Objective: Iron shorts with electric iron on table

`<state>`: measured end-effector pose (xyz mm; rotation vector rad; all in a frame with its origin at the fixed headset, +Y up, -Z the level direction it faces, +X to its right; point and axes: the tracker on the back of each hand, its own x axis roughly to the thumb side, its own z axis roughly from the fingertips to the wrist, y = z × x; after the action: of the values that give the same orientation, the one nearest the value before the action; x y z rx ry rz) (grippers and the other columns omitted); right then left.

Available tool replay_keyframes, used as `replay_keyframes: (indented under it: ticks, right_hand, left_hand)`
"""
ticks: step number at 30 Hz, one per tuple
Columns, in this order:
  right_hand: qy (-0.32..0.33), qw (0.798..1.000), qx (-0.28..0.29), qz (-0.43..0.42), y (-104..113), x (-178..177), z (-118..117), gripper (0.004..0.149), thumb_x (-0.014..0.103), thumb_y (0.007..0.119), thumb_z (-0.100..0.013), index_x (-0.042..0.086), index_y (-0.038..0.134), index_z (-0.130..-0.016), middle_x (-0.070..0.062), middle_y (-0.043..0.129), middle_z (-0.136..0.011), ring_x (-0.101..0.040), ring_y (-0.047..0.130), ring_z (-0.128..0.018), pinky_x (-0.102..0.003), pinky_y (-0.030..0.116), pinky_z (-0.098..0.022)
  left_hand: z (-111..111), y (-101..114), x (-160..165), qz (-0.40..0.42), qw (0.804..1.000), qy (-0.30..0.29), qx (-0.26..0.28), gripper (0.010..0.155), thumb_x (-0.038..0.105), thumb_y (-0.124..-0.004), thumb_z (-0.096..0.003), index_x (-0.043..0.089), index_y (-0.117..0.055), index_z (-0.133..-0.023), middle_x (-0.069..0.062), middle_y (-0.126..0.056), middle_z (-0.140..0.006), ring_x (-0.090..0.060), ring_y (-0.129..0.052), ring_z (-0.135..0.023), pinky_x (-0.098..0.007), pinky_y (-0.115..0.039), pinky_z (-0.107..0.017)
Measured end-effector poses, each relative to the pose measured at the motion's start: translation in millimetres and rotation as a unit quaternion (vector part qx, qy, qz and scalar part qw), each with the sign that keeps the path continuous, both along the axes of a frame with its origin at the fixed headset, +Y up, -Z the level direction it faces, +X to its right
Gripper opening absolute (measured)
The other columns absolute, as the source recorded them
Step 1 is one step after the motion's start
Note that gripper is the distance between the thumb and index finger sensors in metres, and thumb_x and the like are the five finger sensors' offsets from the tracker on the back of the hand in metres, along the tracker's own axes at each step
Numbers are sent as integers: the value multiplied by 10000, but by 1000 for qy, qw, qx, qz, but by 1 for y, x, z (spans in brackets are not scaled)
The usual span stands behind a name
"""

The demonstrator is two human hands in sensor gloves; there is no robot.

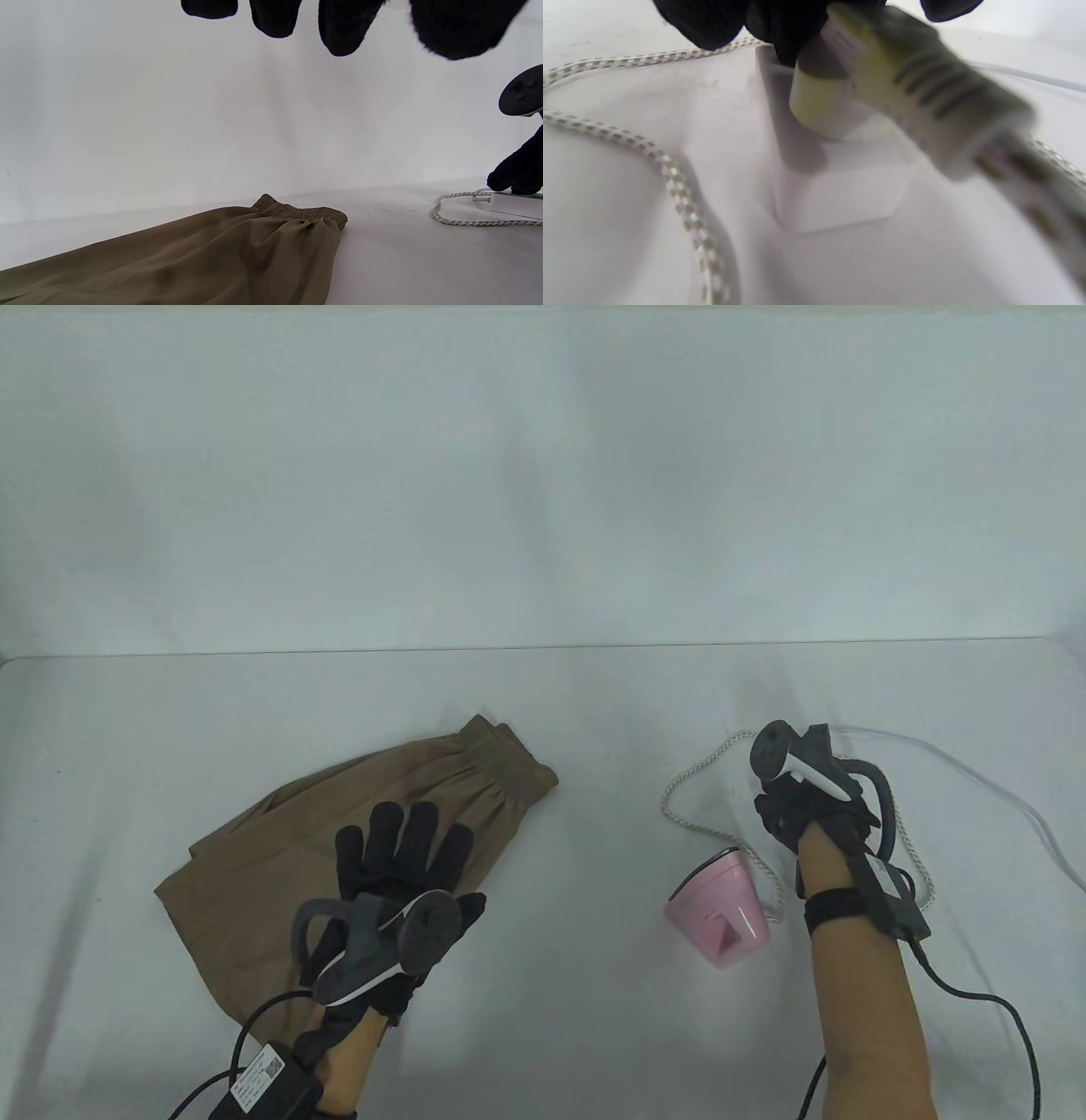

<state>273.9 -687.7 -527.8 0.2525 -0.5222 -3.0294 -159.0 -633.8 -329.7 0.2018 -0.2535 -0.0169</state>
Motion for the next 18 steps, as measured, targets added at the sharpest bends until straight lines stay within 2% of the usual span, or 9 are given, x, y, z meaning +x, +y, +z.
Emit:
replay_keyframes:
  ticks: [6,9,18]
  right_hand:
    - [-1,998,-1,-67,5,10,13,637,520,665,-535,343,452,-1109,15,583,-1150,-340,525,-1121,-643,473,-764]
    - [-9,993,46,-111,15,17,25,649,536,671,-528,334,465,-1109,-5,572,-1156,-357,537,-1112,-644,477,-758]
    - [-12,977,153,-146,84,13,85,683,587,665,-521,328,470,-1122,-30,560,-1169,-396,542,-1109,-674,472,-745]
  left_hand:
    - [5,0,3,-3,1000,-2,7,741,643,-679,-501,356,-464,-1149,-81,-325,-1253,-478,-310,-1122,-715,-280,-750]
    - [8,0,5,-10,1000,-3,8,741,643,-678,-500,360,-458,-1149,-79,-325,-1252,-476,-311,-1123,-715,-281,-750]
    - [11,3,6,0,1000,-3,19,739,641,-680,-500,357,-465,-1148,-79,-324,-1252,-476,-311,-1123,-716,-280,-750]
